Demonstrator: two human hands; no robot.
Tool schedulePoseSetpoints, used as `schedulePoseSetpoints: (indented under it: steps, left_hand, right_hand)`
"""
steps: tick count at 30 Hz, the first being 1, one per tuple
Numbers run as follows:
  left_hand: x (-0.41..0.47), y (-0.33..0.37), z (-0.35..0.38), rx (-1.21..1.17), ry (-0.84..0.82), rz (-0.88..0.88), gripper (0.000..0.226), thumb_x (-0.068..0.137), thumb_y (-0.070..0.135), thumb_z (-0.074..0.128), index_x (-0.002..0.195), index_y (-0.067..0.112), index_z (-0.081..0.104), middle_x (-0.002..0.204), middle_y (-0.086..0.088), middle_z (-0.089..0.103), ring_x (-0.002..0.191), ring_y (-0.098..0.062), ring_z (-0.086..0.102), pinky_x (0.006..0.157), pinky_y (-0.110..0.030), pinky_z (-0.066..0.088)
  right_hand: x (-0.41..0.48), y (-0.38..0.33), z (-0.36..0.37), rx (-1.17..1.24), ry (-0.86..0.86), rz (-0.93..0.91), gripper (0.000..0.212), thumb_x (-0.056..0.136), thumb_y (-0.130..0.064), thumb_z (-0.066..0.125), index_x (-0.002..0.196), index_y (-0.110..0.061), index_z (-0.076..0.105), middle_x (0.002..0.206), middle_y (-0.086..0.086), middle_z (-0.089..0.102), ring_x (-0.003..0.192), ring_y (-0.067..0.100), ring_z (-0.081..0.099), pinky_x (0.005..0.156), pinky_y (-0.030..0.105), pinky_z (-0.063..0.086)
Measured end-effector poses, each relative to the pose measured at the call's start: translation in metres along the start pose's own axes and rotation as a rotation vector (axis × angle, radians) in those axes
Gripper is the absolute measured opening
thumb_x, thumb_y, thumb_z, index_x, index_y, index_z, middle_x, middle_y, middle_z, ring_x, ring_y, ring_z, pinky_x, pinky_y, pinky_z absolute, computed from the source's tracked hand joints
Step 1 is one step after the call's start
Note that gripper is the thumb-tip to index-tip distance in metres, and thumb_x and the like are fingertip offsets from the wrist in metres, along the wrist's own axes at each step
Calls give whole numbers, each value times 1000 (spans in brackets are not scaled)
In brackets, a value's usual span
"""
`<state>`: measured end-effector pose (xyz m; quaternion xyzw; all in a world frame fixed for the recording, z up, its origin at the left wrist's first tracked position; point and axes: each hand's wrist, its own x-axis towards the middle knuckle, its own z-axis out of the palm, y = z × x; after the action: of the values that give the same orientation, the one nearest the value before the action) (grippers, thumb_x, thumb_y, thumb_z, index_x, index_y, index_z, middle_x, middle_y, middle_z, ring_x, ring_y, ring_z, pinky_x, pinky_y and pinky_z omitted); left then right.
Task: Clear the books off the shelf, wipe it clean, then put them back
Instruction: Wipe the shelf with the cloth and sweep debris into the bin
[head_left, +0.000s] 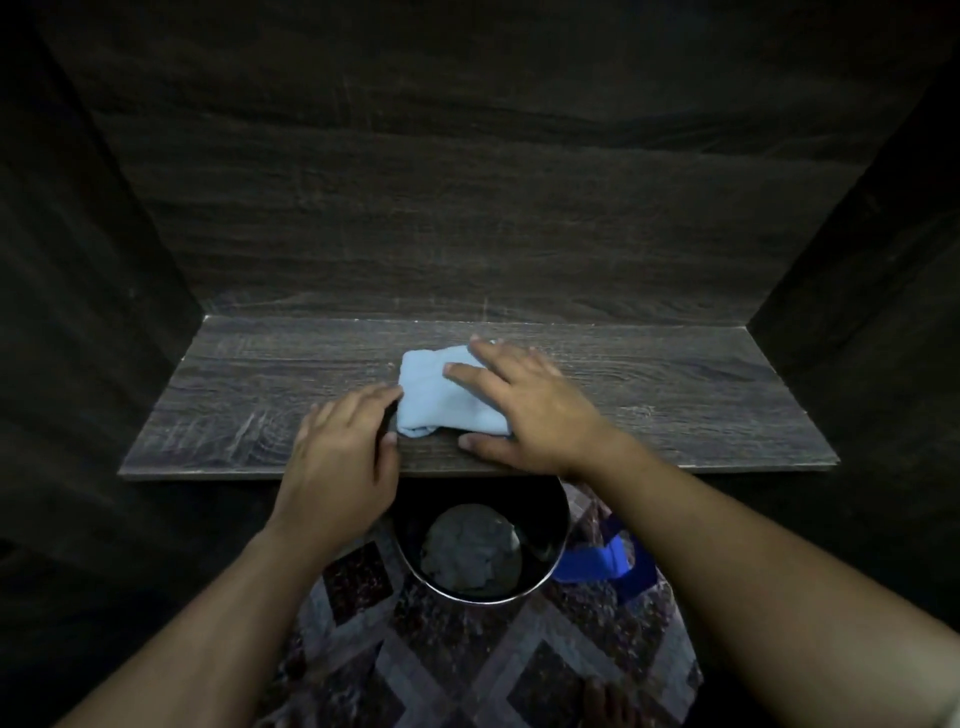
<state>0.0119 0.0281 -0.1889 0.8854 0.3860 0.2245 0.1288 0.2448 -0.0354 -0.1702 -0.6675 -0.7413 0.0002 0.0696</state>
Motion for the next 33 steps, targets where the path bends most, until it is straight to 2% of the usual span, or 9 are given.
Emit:
schedulePoseSetpoints:
  steps: [3,7,10,13,16,19,24,26,33]
  left_hand:
    - [-4,12,-6,38,131,26,38,86,28,48,119,14,61,117,-2,60,107,-24,51,90,-44,44]
    - [-25,42,-3,91,191,270,20,85,31,58,95,15,64,94,-2,60,82,-25,51,68,-37,39]
    - [-47,59,17,99,63,493,16,84,33,63,85,17,62,81,-2,56,74,-23,51,60,-37,39]
    - [-63,63,46,166,-163,515,32,66,41,75,83,19,61,79,0,58,71,-21,56,57,-30,43]
    - [-70,54,71,270,-404,441,49,38,47,87,74,20,66,70,1,63,61,-17,61,49,-20,43]
    - [-80,37,99,328,-512,407,50,29,36,89,71,20,69,64,2,61,51,-16,59,43,-18,41]
    - [-86,22,128,400,-484,462,7,61,23,55,60,21,61,57,1,56,45,-18,57,43,-21,41]
    - [-86,21,133,406,-466,494,21,64,18,39,59,21,59,56,1,55,46,-18,56,45,-22,41]
    - [-74,45,114,358,-363,557,23,66,17,39,63,21,62,61,2,57,54,-16,58,49,-23,43]
  right_hand:
    - [7,0,11,42,-76,37,66,91,-64,41,149,-47,15,160,1,16,147,27,11,118,48,12]
    - [11,-5,10,-9,-11,82,56,93,-43,49,146,-44,30,146,5,38,127,29,35,105,41,29]
    - [7,-8,8,-9,-36,104,56,93,-32,53,146,-39,35,135,14,44,119,33,40,101,41,34]
    - [-3,-9,10,46,-32,125,56,91,-29,58,144,-34,41,128,20,46,115,37,44,99,41,38]
    - [-14,-11,12,73,57,115,58,88,-49,56,142,-32,45,124,19,47,109,37,44,95,45,41]
    - [-25,-18,19,66,108,160,71,83,-73,32,142,-35,42,126,15,46,109,32,40,90,45,37]
    - [-24,-22,24,91,183,218,59,89,-66,26,137,-38,47,123,11,51,107,30,42,85,43,35]
    - [-22,-22,27,91,204,227,56,90,-63,29,135,-37,51,117,10,53,103,31,45,83,42,36]
    - [-23,-15,19,283,237,253,45,94,-49,47,135,-32,53,107,14,52,99,35,52,84,42,47]
